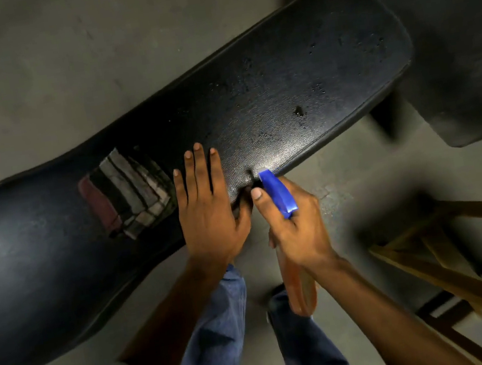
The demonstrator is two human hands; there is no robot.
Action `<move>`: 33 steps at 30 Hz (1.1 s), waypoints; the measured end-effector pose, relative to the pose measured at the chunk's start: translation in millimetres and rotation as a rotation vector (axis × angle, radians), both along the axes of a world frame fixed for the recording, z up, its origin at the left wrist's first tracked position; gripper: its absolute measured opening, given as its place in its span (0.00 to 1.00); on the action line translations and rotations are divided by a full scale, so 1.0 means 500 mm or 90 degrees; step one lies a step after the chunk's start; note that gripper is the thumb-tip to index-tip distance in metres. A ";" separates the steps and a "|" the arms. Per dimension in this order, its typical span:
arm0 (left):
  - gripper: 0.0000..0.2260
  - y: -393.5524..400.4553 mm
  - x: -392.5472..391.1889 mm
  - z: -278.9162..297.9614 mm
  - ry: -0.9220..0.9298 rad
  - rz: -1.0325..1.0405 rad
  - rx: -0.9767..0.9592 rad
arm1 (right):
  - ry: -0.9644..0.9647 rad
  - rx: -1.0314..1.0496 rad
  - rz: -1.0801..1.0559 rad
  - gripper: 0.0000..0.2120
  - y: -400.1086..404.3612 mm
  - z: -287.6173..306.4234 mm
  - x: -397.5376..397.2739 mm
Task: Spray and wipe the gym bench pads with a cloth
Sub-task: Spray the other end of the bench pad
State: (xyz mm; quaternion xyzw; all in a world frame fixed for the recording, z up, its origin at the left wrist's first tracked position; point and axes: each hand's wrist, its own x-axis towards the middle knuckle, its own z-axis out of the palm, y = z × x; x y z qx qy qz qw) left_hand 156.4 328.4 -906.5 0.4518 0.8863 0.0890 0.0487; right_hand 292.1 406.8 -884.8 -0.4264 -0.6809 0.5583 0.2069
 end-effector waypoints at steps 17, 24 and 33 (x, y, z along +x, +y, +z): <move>0.42 0.000 0.008 0.010 -0.037 0.047 0.047 | -0.036 0.005 0.039 0.18 0.016 0.013 0.045; 0.41 0.023 0.022 0.011 -0.030 0.075 0.042 | -0.004 0.032 0.020 0.19 0.058 0.021 0.016; 0.38 0.053 0.028 0.016 -0.034 0.057 0.017 | -0.023 0.038 -0.167 0.27 0.129 0.018 0.068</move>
